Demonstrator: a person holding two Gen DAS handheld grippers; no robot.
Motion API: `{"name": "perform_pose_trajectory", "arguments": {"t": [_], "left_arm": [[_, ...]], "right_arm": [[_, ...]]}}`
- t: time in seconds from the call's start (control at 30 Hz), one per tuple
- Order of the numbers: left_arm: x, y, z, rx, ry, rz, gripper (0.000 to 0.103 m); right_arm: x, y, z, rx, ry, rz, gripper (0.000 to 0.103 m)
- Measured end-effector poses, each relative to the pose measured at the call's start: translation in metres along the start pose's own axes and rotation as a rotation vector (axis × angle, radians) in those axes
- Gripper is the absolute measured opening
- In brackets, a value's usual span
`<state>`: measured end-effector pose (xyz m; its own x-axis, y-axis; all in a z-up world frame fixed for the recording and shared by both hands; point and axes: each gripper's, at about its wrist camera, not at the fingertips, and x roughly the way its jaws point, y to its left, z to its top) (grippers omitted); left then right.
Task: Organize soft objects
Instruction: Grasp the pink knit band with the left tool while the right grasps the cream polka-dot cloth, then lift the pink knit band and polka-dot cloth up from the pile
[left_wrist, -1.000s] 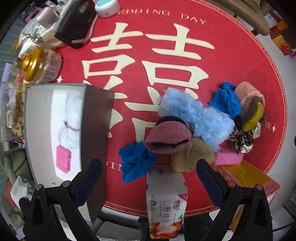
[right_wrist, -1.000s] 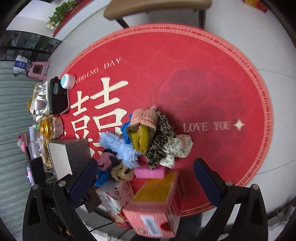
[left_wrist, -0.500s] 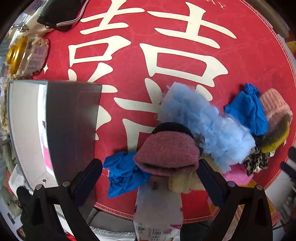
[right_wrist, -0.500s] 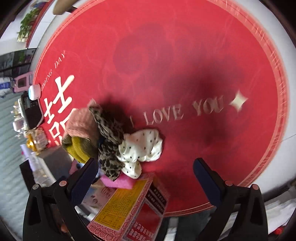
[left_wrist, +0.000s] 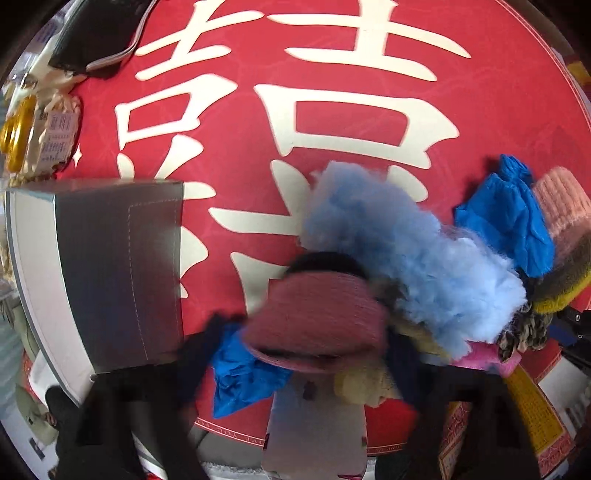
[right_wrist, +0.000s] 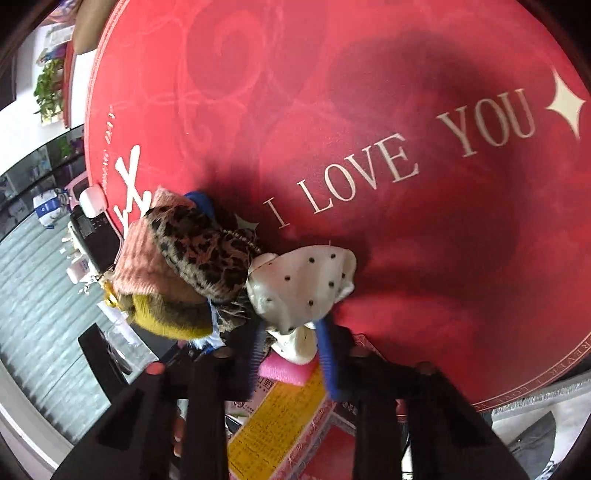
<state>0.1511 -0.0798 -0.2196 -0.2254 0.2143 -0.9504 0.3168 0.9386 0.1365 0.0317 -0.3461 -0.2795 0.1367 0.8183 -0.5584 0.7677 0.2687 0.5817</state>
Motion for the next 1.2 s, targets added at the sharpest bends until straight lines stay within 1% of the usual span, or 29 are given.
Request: {"name": "perform_pose_trajectory", "arguments": {"t": [0.03, 0.07, 0.1, 0.2, 0.27, 0.37, 0.47, 0.57, 0.67, 0.73, 0.77, 0.87, 0.9, 0.93, 1.0, 1.03, 1.07, 1.1, 1.13, 1.17, 1.2], "left_arm": [[-0.001, -0.001, 0.0, 0.009, -0.003, 0.0, 0.047], [-0.002, -0.005, 0.0, 0.019, -0.004, -0.002, 0.031], [-0.003, -0.006, 0.0, 0.03, -0.008, -0.008, 0.027], [-0.008, -0.008, -0.001, 0.04, -0.031, -0.024, 0.027], [-0.015, -0.008, -0.002, 0.028, -0.063, -0.021, 0.027], [-0.03, -0.007, -0.006, 0.01, -0.107, -0.039, 0.027], [-0.041, -0.004, -0.011, 0.014, -0.145, -0.04, 0.027], [-0.047, -0.002, -0.014, 0.011, -0.158, -0.049, 0.027], [-0.056, 0.001, -0.02, -0.006, -0.185, -0.053, 0.027], [-0.064, 0.002, -0.026, -0.022, -0.202, -0.056, 0.027], [-0.067, 0.004, -0.03, -0.029, -0.21, -0.059, 0.027], [-0.076, 0.014, -0.044, -0.036, -0.227, -0.06, 0.027], [-0.08, 0.017, -0.049, -0.039, -0.234, -0.061, 0.027], [-0.073, 0.02, -0.05, -0.043, -0.238, -0.064, 0.027], [-0.08, 0.027, -0.057, -0.062, -0.236, -0.081, 0.027], [-0.082, 0.028, -0.059, -0.066, -0.239, -0.087, 0.027], [-0.084, 0.031, -0.06, -0.064, -0.245, -0.091, 0.027], [-0.086, 0.031, -0.062, -0.056, -0.253, -0.096, 0.027], [-0.085, 0.033, -0.061, -0.05, -0.258, -0.1, 0.027], [-0.085, 0.032, -0.062, -0.043, -0.263, -0.104, 0.027], [-0.083, 0.032, -0.062, -0.04, -0.261, -0.11, 0.027]], "right_arm": [[-0.005, 0.0, -0.002, -0.004, -0.007, -0.002, 0.016], [-0.01, -0.001, -0.004, -0.009, -0.015, 0.003, 0.016], [-0.013, 0.0, -0.005, -0.014, -0.021, 0.006, 0.015], [-0.029, 0.0, -0.012, -0.025, -0.049, 0.02, 0.014], [-0.033, 0.003, -0.016, -0.034, -0.059, 0.029, 0.014], [-0.047, 0.004, -0.022, -0.065, -0.077, 0.026, 0.014], [-0.057, 0.004, -0.028, -0.078, -0.091, 0.036, 0.014], [-0.064, 0.009, -0.034, -0.088, -0.102, 0.078, 0.014], [-0.071, 0.018, -0.042, -0.109, -0.102, 0.141, 0.013], [-0.072, 0.031, -0.048, -0.135, -0.096, 0.182, 0.013], [-0.07, 0.038, -0.051, -0.153, -0.094, 0.185, 0.013], [-0.064, 0.063, -0.062, -0.232, -0.087, 0.157, 0.012], [-0.061, 0.072, -0.067, -0.264, -0.086, 0.13, 0.012], [-0.06, 0.077, -0.07, -0.282, -0.092, 0.098, 0.012], [-0.062, 0.076, -0.071, -0.281, -0.147, 0.017, 0.012], [-0.065, 0.07, -0.067, -0.255, -0.189, -0.057, 0.02], [-0.069, 0.064, -0.065, -0.238, -0.216, -0.121, 0.046], [-0.073, 0.056, -0.057, -0.219, -0.25, -0.197, 0.062], [-0.074, 0.049, -0.052, -0.209, -0.27, -0.228, 0.079], [-0.075, 0.043, -0.046, -0.196, -0.279, -0.259, 0.079], [-0.073, 0.035, -0.036, -0.181, -0.264, -0.278, 0.079]]}}
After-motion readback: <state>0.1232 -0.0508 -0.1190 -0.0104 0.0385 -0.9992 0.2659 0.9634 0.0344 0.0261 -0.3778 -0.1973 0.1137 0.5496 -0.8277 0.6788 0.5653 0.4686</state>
